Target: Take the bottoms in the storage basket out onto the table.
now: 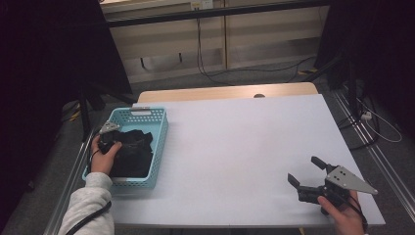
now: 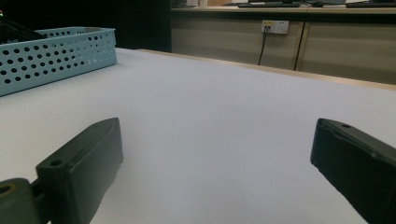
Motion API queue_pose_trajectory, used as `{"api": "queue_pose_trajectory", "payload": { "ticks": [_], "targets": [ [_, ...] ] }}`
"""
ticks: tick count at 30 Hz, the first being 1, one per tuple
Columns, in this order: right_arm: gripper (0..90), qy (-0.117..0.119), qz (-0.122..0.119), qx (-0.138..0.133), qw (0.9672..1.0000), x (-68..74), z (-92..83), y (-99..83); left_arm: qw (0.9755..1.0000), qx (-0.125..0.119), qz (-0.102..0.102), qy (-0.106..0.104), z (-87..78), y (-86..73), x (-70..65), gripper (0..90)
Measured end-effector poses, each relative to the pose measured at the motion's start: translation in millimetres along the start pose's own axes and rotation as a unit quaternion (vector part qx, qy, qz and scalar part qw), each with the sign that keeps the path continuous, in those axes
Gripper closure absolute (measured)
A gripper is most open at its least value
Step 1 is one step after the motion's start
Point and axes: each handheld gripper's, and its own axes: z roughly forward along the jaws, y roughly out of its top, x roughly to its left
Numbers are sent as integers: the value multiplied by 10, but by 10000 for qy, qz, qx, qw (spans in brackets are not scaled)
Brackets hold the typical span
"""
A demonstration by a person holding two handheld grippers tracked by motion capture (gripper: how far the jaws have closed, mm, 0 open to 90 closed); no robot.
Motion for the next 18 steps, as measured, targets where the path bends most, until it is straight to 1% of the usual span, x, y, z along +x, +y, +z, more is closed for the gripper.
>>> {"api": "queue_pose_trajectory", "payload": {
  "ticks": [2, 6, 8, 9, 11, 12, 14, 16, 17, 18],
  "targets": [
    [15, 26, -4, 8, 10000, 1, 1, -3, 9999, 110, -43, 73, 25, -27, 20, 31],
    [15, 24, -8, 20, 10000, 3, 2, -3, 9992, 380, -137, 75, 78, -77, 47, 31],
    [15, 26, -13, 21, 10000, 5, 0, -3, 9987, 478, -145, 106, 91, -89, 50, 35],
    [15, 36, -25, 24, 10000, 7, -2, -2, 9986, 490, -129, 154, 98, -89, 48, 40],
    [16, 44, -38, 26, 10000, 8, -1, -4, 9975, 677, -95, 202, 127, -98, 38, 40],
    [16, 44, -38, 26, 10000, 8, -1, -4, 9975, 677, -95, 202, 127, -98, 38, 40],
    [16, 48, -44, 43, 10000, 10, 0, -5, 9963, 824, -98, 221, 159, -111, 28, 40],
    [16, 61, -39, 54, 10000, 15, 0, -5, 9957, 886, -81, 260, 180, -115, 26, 39],
    [16, 78, -52, 51, 9999, 15, 2, -5, 9950, 961, -134, 251, 193, -119, 22, 39],
    [16, 86, -60, 49, 9999, 15, 1, -5, 9947, 979, -143, 272, 202, -126, 22, 38]
  ]
}}
